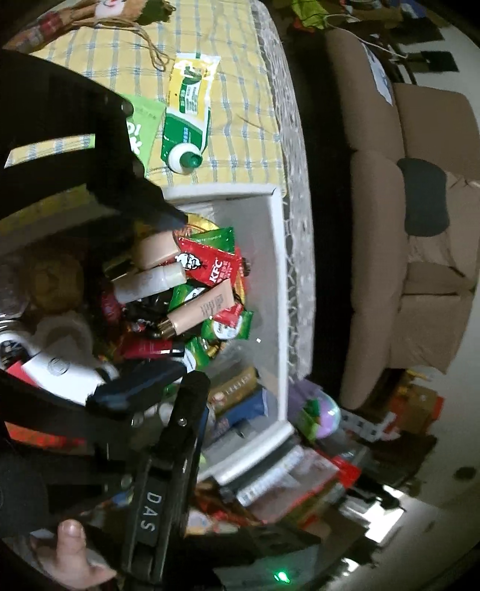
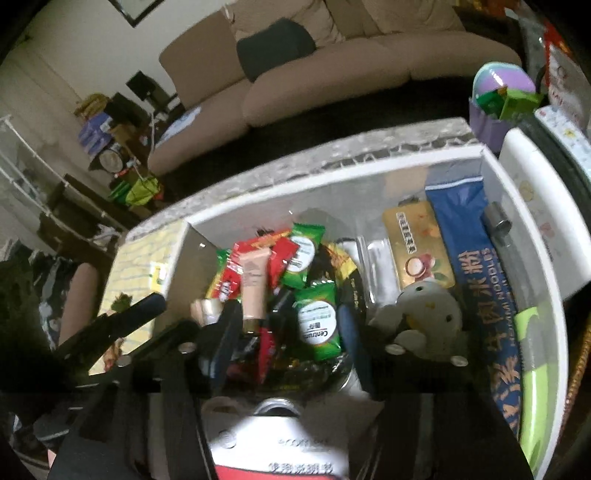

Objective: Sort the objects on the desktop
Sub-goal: 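Drop the white bottle and green candy packet into the white box, then grasp the green carabiner with the left gripper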

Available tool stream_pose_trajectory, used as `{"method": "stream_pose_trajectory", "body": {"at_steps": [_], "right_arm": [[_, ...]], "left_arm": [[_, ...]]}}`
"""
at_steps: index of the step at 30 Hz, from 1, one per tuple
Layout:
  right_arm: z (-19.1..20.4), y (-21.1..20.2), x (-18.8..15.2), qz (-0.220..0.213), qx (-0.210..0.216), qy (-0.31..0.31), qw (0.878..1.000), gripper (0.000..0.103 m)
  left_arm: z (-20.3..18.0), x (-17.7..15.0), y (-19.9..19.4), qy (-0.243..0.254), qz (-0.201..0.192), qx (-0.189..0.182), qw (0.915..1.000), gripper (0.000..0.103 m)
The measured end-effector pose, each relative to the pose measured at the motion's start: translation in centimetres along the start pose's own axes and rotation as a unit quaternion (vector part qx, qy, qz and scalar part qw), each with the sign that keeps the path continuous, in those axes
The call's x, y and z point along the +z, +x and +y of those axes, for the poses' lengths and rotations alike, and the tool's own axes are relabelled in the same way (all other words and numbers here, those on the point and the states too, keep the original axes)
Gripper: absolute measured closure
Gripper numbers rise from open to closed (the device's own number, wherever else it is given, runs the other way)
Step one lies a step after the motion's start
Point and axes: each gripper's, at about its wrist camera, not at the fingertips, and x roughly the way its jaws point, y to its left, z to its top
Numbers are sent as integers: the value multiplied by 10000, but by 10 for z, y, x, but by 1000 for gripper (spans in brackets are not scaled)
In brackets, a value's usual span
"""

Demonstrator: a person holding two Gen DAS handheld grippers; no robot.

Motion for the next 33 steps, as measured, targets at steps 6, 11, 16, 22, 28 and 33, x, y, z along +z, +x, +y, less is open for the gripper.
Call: {"method": "stream_pose_trajectory", "body": {"at_steps": [6,11,16,22,28,33], "right_arm": [[29,-37,-8,-239,311,-255,9989,18],[68,-55,-25,-317,180,-730,9967,0],[105,-52,-44,-220,57,-1086,9938,0],[141,-36,-59,-124,230,-1082,9938,0],[179,-24,-64,-193,428,-1132,9925,0],[205,-16,-64,-277,496,-1276,9902,0]], "left_arm": [[25,-14,-67,-6,-350,46,9994,0],[72,-45,-121,-228,-652,388,9969,0],[140,-82,-146,-822,-623,786,9916,0],[178,-120,-127,-914,-239,1135,9890,0],[179,-140,-77,-454,79,1411,9889,1],[180,-139,-40,-154,222,1464,9889,19]]}}
